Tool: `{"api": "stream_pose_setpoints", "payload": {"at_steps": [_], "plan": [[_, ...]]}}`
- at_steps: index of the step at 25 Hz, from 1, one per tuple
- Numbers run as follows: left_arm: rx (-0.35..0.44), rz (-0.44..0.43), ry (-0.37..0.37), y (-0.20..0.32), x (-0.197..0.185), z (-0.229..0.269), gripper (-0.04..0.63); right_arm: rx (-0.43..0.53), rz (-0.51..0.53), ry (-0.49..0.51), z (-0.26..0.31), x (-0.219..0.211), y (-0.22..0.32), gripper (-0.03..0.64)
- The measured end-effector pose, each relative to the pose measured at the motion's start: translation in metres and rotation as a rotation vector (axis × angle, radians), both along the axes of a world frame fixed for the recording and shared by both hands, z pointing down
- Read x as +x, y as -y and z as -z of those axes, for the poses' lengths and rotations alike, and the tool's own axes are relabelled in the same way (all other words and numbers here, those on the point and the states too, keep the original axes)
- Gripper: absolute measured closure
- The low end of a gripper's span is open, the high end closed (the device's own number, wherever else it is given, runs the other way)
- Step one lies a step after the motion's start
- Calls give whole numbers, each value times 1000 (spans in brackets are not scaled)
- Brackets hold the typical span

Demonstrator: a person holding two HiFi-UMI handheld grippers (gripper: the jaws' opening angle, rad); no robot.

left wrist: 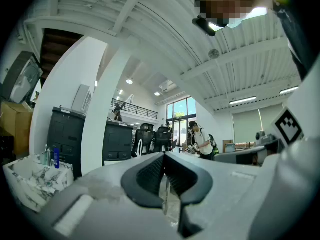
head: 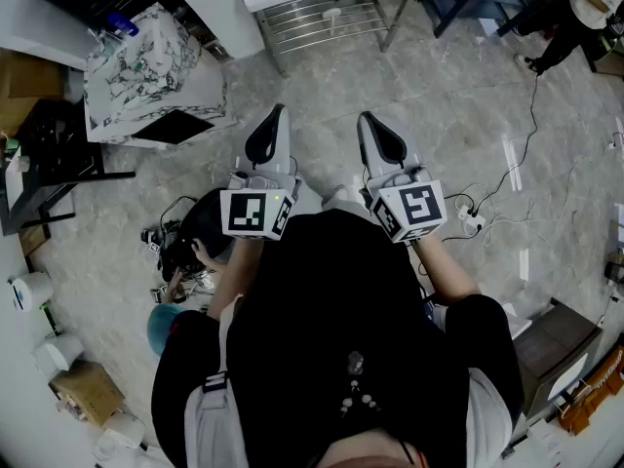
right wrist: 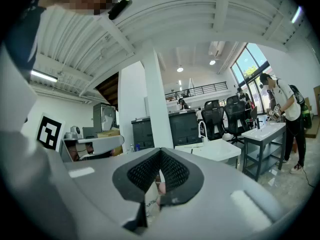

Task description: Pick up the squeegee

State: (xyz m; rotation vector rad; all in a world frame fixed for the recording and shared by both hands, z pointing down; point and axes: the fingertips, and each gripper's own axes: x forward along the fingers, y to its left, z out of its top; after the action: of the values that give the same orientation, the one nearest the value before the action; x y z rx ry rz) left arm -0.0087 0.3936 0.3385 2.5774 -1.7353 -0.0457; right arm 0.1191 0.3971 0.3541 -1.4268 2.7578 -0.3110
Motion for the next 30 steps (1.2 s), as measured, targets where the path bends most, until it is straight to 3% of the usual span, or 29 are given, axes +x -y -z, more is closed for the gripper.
{"api": "stream_pose_setpoints", "payload": {"at_steps": [8, 19, 30], "plan": [[-11, -21, -7, -11, -5, 0, 594, -43, -12, -5, -1, -8, -6, 616], [-49, -6, -24, -21, -54, -19, 594, -53, 32, -56, -5, -67, -24, 617], [-9, -28, -30, -28, -82, -15, 594, -29, -15, -28, -3, -96, -29, 615]]}}
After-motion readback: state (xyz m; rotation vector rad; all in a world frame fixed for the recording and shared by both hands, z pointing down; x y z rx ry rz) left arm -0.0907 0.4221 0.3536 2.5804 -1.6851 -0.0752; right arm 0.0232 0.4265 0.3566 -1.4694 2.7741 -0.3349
